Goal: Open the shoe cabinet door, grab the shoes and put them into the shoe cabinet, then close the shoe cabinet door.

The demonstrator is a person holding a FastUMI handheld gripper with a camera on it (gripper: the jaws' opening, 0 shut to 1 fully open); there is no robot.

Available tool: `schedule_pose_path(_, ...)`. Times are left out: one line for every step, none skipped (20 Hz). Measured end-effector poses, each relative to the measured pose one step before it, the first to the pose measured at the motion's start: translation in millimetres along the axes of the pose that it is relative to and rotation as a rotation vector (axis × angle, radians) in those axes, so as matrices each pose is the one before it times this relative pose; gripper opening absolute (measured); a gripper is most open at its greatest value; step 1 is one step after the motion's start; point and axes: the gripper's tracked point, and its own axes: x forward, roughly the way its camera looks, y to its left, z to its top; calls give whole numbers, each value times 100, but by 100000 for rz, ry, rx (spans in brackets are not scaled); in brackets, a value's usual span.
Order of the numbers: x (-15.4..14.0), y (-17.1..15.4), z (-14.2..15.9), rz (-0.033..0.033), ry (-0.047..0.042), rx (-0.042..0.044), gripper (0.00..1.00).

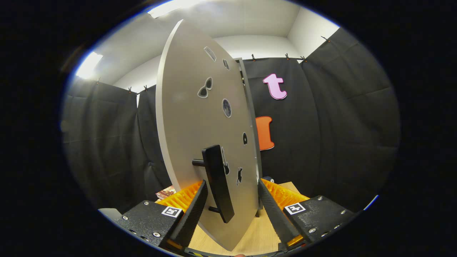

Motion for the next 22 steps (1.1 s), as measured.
schedule_pose_path(268,367,-66,1064,134,-252,89)
schedule_pose_path(538,617,134,1036,140,-270,89)
schedule_pose_path(297,494,12,1034,119,-269,89)
schedule_pose_path(287,733,-128,1185,87,-268,89)
schedule_pose_path(206,676,-133,1221,-16,-127,89)
schedule_pose_path(247,646,-103,1126,155,129,89)
schedule_pose_path(603,624,-84,1189,30,332,89)
schedule_pose_path(593,587,-121,1082,298,460,90)
schedule_pose_path(523,462,-61,872,110,436,90)
schedule_pose_path(630,547,-88,849,234,491,91)
schedule_pose_path(597,558,4,1078,268,456,91)
schedule_pose_path(792,692,-127,1200,252,58,92)
schedule_pose_path(600,627,-11,479,-160,-680,92)
schedule_pose_path(782,512,95,368,-133,-1057,93)
schedule_pose_path(581,565,15,503,164,-1030,93)
schedule_pose_path(731,679,-45,437,177,-807,94)
schedule_pose_path(569,578,-148,372,417,-570,95)
schedule_pose_path(872,490,-41,200,197,-76,95)
schedule_pose_path(675,412,-123,-44,141,92,96)
schedule_pose_path(668,351,14,-147,-165,265,96)
schedule_pose_path(616,399,-90,-223,83,310,97)
schedule_pose_path(517,456,-26,-224,-128,184,97)
